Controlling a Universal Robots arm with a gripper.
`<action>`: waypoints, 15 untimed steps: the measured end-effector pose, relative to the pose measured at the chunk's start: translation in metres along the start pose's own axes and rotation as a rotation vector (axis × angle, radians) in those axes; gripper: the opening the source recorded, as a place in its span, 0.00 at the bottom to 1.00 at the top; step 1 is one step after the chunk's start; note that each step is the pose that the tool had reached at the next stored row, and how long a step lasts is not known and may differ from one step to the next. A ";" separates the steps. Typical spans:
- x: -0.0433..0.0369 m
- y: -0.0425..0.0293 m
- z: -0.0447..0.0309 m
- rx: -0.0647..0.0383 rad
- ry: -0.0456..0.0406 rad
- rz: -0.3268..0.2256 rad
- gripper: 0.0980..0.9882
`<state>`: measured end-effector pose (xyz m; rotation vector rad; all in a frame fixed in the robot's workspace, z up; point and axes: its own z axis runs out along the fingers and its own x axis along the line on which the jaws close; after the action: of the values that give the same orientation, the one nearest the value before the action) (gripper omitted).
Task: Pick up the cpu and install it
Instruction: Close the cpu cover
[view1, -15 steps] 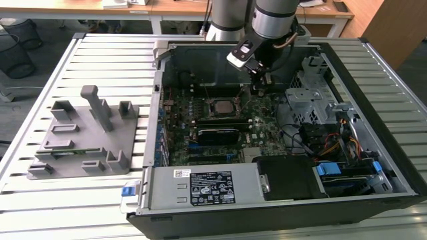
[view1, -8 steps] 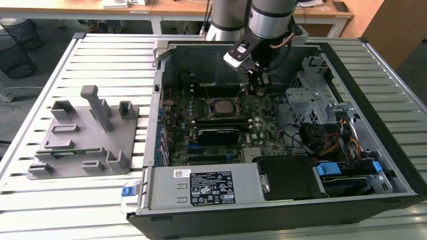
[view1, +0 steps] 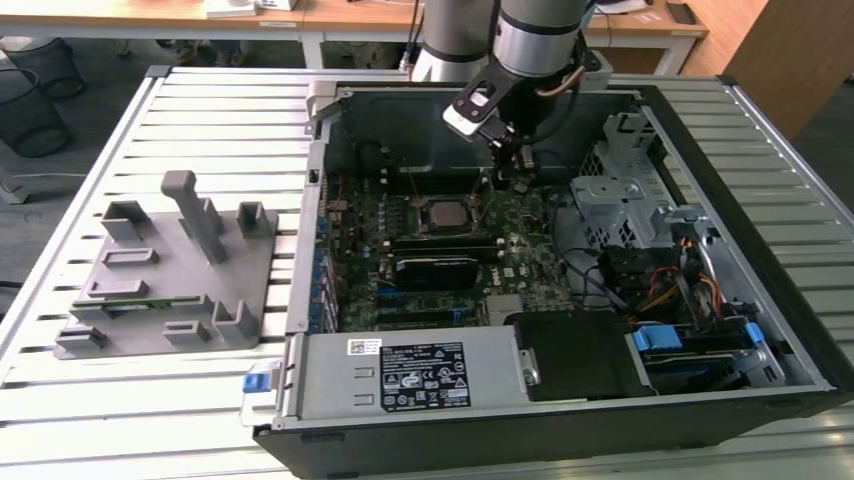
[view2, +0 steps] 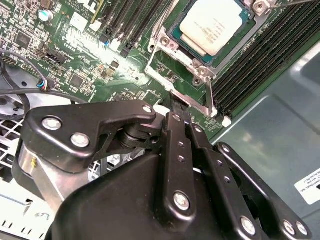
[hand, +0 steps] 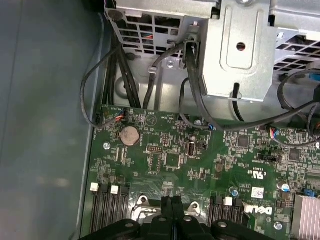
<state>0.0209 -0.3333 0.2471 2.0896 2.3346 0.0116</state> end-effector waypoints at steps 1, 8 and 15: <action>0.0000 -0.0003 0.0000 0.000 0.0000 0.000 0.01; 0.0003 -0.0029 0.0002 0.000 0.0001 0.000 0.01; 0.0005 -0.0044 0.0003 0.000 0.0001 0.000 0.01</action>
<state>0.0165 -0.3333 0.2468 2.0898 2.3345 0.0117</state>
